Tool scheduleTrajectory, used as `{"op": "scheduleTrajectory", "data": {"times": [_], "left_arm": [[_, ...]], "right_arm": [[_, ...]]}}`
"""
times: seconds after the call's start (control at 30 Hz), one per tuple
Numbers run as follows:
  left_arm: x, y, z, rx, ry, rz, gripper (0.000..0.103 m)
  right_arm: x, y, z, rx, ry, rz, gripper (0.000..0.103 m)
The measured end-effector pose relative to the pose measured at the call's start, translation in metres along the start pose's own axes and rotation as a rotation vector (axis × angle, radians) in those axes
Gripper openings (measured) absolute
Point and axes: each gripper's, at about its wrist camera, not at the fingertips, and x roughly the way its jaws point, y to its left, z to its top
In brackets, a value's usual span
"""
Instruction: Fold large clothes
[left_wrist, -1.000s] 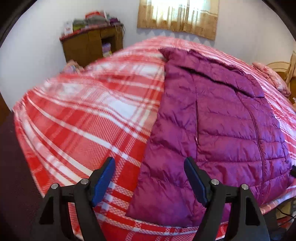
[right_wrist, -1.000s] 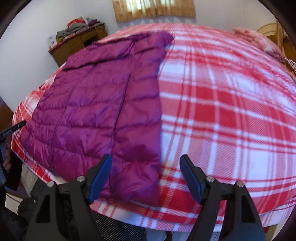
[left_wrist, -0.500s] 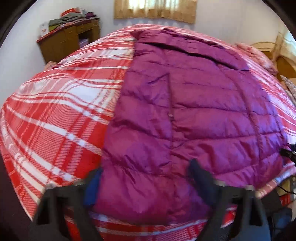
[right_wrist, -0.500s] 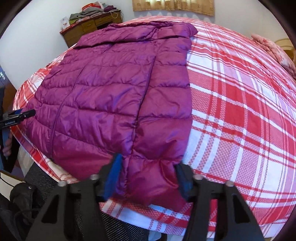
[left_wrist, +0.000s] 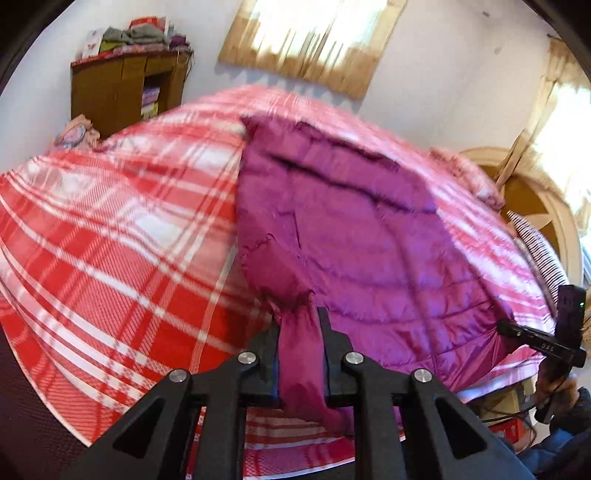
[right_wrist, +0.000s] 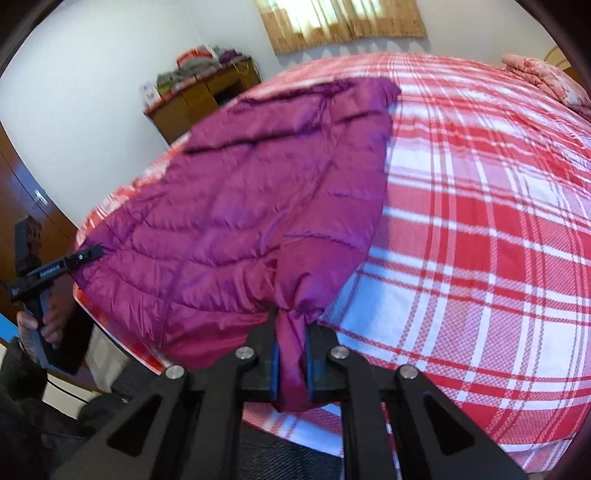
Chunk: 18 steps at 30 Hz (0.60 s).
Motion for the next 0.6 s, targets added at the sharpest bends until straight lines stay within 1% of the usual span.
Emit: {"op": "scheduleTrajectory", "data": {"times": [0.17,0.23,0.33,0.47,0.5,0.53,0.6], "left_arm": [[-0.025,-0.012,0.003,0.038,-0.056,-0.034,0.015],[-0.035,-0.018,0.001,0.064,-0.076,-0.038,0.015],[-0.037,-0.021,-0.002,0.09,-0.088,-0.031,0.015],[-0.028,-0.018,-0.01,0.064,-0.057,-0.015,0.015],[-0.03,-0.018,-0.012,0.059,-0.061,-0.019,0.014],[-0.034,-0.018,-0.014,0.059,-0.081,-0.038,0.013],[-0.042,-0.019,-0.017,0.062,-0.104,-0.051,0.009]], "right_arm": [[-0.025,0.004,0.004,-0.002,-0.059,0.009,0.012],[-0.031,0.003,0.005,-0.004,-0.075,0.007,0.012],[-0.037,0.002,0.003,-0.001,-0.087,-0.004,0.012],[-0.037,0.001,-0.004,0.03,-0.086,-0.005,0.011],[-0.039,0.003,-0.005,0.025,-0.089,-0.003,0.011],[-0.042,0.006,-0.006,0.011,-0.092,-0.003,0.011],[-0.045,0.011,-0.006,-0.012,-0.099,-0.009,0.011]]}}
